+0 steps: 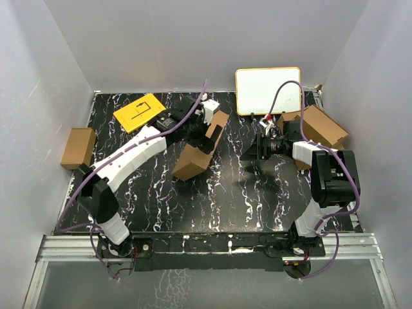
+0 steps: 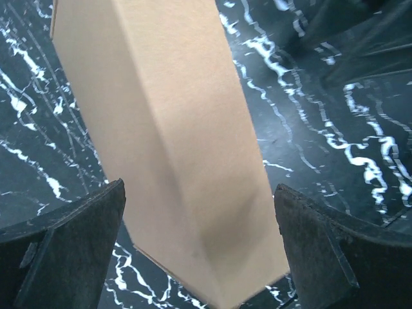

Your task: Fold the paper box

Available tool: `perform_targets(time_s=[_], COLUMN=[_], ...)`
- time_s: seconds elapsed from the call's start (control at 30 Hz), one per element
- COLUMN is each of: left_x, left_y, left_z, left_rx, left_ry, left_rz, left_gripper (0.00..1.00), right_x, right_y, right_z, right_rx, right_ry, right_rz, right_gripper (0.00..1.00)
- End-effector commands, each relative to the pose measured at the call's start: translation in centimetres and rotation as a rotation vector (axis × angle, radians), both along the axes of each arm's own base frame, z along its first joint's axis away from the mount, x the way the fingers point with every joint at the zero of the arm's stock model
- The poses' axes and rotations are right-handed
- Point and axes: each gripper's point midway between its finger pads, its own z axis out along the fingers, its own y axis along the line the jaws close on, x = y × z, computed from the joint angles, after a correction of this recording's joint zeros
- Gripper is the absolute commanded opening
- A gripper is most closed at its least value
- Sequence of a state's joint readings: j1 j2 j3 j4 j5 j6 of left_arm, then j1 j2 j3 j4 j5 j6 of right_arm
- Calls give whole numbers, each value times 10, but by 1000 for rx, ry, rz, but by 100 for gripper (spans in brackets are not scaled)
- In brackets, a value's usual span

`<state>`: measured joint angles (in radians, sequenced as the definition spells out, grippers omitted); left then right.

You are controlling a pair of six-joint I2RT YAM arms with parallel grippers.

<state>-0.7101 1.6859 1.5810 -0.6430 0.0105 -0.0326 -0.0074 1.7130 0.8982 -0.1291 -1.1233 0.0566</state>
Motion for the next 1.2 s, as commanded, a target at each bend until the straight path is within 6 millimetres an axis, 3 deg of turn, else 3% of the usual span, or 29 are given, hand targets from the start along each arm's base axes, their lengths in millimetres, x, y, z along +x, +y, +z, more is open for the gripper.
perform_targets(time_s=[0.0,0.13,0.27,0.4,0.47,0.53,0.6,0.7,0.93,1.03,1.17], left_x=[-19,-22,-16,-8,-8,-11,-14,-14,-18,-21,-28], left_y=[-23,-29,-6,38,58,69,71,73,66,61,53], left_z=[37,38,19,-3,-17,-31,-39,-57,-101,-108,-115], left_rx=[-199,-235,-233,-338,-413,-465,-509,-551,-574,-602,-629], left_ry=[5,18,31,86,121,154,177,228,349,376,423], left_rz=[-57,-71,26,196,268,319,340,399,431,423,416], left_gripper=[97,97,97,84,77,72,61,41,33,32,30], right_x=[6,8,12,20,14,-2,-20,-41,-59,-89,-100], right_y=[7,6,-2,-22,-29,-26,-21,-15,-39,-30,-11], right_z=[-10,-17,-24,-32,-32,-31,-28,-25,-28,-38,-46], right_rx=[-59,-104,-179,-348,-391,-380,-343,-315,-517,-452,-447], right_ry=[-60,-61,-101,-190,-223,-276,-324,-405,-761,-905,-933], right_rz=[10,4,1,10,45,121,191,286,518,652,723], right_gripper=[74,73,68,56,47,28,16,11,15,14,8])
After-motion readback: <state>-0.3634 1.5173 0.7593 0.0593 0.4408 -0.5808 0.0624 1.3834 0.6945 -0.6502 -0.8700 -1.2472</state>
